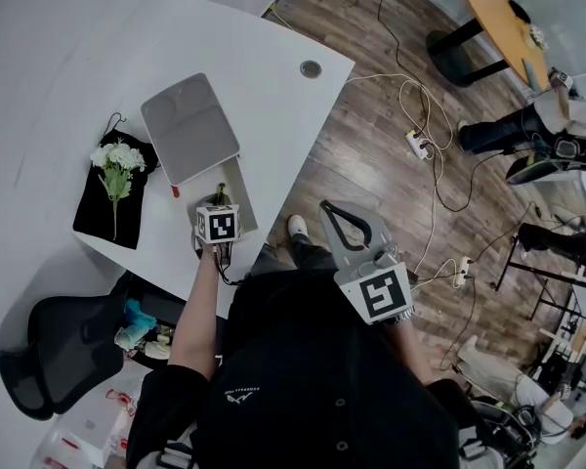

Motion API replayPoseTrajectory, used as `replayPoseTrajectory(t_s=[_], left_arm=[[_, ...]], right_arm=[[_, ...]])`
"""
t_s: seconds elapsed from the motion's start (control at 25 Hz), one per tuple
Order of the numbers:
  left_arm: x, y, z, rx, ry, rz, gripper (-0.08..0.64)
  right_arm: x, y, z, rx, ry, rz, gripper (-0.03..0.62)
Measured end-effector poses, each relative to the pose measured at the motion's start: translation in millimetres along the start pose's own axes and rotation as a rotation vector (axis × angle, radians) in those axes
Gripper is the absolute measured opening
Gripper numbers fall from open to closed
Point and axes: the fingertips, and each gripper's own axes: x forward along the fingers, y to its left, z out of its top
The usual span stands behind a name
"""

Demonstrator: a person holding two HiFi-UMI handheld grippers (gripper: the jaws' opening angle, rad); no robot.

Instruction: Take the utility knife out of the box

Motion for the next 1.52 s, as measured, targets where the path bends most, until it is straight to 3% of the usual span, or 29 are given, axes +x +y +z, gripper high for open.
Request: replayPoseTrajectory(t_s=[0.12, 0.28, 0.44, 1.12, 1.52], left_arm=[[-1, 0, -2, -0.009, 0.007, -0.010, 0.051], [-5, -2, -5, 0.006, 0.016, -0.008, 0.051], [-10, -2, -5, -0.014, -0.003, -0.006, 0.051], [-62, -8, 25, -0.022, -0.174, 0.007, 0.049], [-98, -31, 39, -0.070, -0.264, 0.030, 0.049]], right_arm=[[0, -3, 8, 0.048, -0.068, -0.027, 0.005], [0, 1, 0, -0.005, -0.008, 0.001, 0.005], [0, 2, 1, 0.008, -0.018, 0.005, 0.005], [-5, -5, 3, 0.034, -0.101, 0.048, 0.005], [-10, -12, 3, 0.036, -0.143, 0.114, 0.005]])
